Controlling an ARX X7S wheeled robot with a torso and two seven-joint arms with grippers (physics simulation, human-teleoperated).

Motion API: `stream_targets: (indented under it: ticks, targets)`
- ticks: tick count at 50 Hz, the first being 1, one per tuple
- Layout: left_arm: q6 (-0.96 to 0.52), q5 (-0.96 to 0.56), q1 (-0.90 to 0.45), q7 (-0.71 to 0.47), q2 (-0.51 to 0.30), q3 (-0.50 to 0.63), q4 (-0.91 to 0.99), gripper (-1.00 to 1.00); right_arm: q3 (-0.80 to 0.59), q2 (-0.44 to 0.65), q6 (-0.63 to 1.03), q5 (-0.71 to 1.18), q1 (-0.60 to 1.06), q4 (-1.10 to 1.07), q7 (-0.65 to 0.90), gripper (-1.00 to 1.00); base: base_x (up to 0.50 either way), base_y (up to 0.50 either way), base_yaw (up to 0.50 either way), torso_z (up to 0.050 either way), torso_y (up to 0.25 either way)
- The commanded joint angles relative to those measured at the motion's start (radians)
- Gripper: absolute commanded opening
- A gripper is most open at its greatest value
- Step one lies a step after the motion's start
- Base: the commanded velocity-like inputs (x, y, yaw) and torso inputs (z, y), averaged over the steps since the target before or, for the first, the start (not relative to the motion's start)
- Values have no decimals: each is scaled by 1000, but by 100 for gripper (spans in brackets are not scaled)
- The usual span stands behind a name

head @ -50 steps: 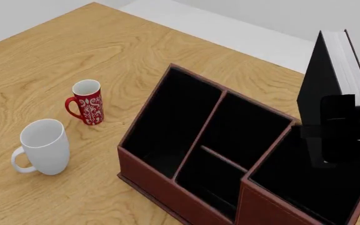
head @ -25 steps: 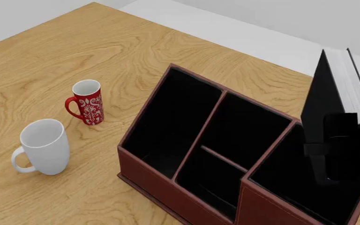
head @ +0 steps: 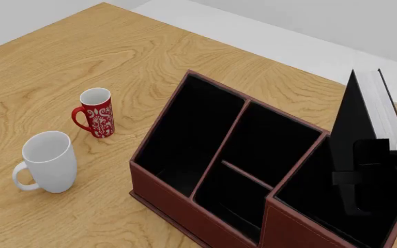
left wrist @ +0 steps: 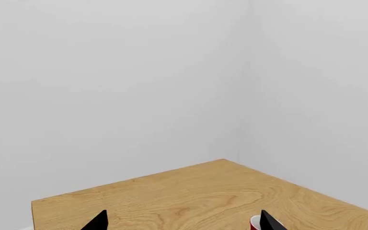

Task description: Pick up the book and place it in the right compartment of the caddy.

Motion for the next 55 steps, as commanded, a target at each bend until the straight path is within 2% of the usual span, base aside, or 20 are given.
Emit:
stream_targets:
  ticks: [1, 24, 35, 55]
  targets:
    - [2, -1, 1, -1, -2, 0, -1, 100, 21, 8, -3, -58, 1, -4, -36, -100, 0, 0, 0, 0, 0]
    - [7, 6, -3, -3, -2, 12, -14, 100, 17, -9, -23, -144, -51, 26, -102, -100, 0, 0, 0, 0, 1]
    - [6, 3, -3, -4, -4, 12, -13, 100, 15, 4, -13, -114, -41, 13, -77, -100, 0, 0, 0, 0, 1]
    - [9, 10, -6, -8, -5, 21, -22, 100, 10, -5, -64, -210, -121, 36, -172, -100, 0, 0, 0, 1, 2]
